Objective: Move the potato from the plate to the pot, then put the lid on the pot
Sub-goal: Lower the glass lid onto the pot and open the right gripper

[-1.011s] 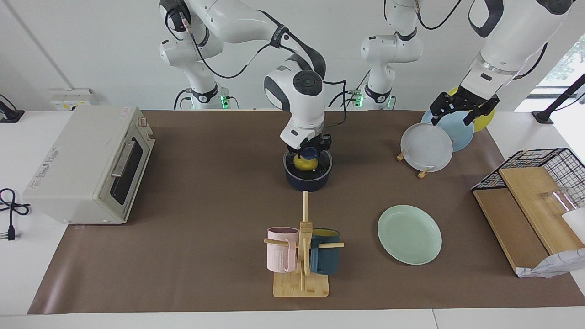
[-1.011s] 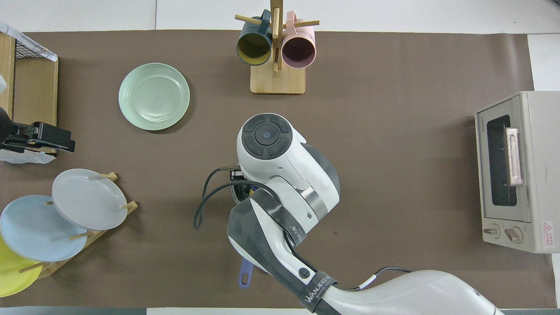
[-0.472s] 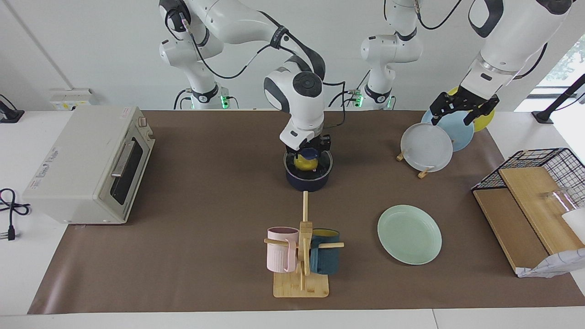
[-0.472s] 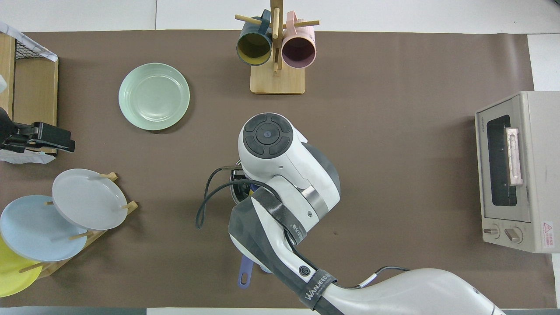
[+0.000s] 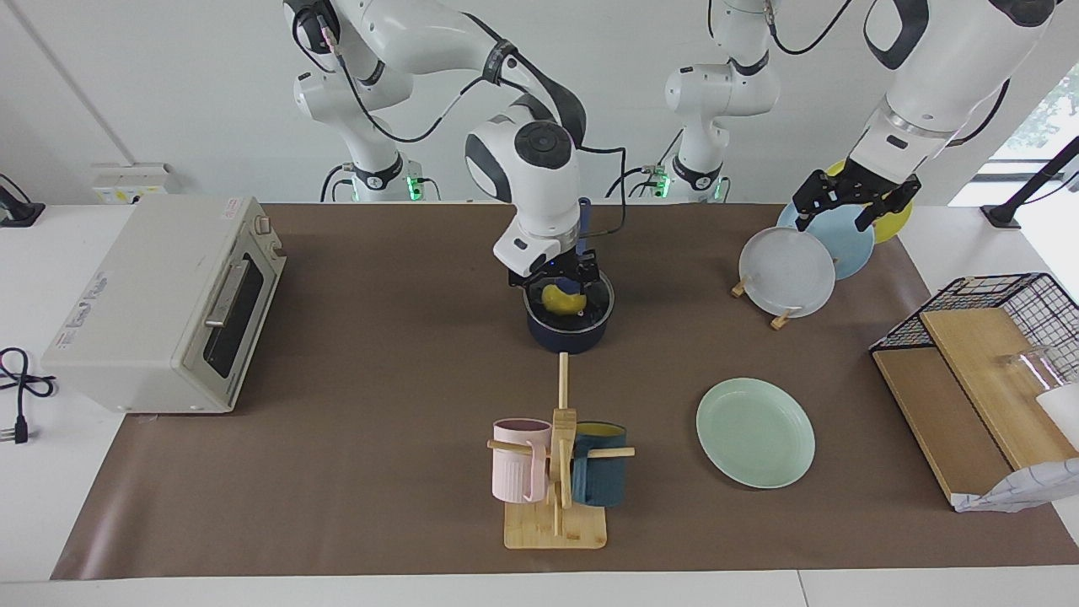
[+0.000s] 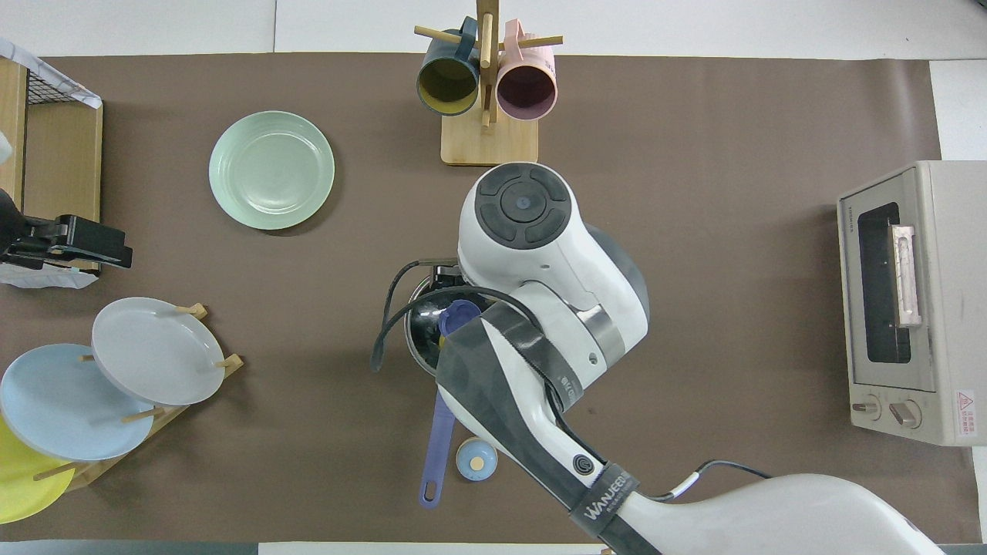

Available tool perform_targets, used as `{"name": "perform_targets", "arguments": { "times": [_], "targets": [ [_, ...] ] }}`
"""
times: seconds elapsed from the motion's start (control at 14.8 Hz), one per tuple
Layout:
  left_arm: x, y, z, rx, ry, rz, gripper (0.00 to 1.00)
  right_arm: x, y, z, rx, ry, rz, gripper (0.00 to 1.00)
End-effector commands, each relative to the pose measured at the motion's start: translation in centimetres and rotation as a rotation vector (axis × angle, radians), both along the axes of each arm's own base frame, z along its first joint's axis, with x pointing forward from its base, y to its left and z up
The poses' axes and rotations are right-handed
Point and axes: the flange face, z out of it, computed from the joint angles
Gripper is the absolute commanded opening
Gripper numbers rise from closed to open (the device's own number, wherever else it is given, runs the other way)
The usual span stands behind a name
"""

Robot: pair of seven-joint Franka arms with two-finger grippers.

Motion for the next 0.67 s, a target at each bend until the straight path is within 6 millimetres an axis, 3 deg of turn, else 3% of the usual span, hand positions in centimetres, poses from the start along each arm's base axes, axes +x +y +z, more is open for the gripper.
{"name": "perform_targets", "arguments": {
  "times": [0.0,0.13,0.27,0.4,0.54,0.61],
  "targets": [
    [-0.2,0.4,0.1,0.016,0.007,-0.006,1.00,0.8,-5.4,4.0,-0.029,-0.004,0.035,1.00],
    [-0.2,0.4,0.1,0.016,0.007,-0.006,1.00,1.1,-9.6,6.4,-0.047,0.018,0.033,1.00],
    [-0.2,0.4,0.1,0.016,0.007,-0.006,1.00,0.5,-12.5,9.1,-0.060,0.010,0.017,1.00],
    [-0.2,0.4,0.1,0.016,0.007,-0.006,1.00,0.4,-15.6,10.4,-0.075,0.026,0.026,1.00],
    [-0.2,0.4,0.1,0.016,0.007,-0.006,1.00,1.0,-19.5,12.3,-0.072,-0.011,0.112,1.00],
    [-0.2,0.4,0.1,0.016,0.007,-0.006,1.00,1.0,-22.3,13.5,-0.080,-0.023,0.162,1.00]
  ]
}}
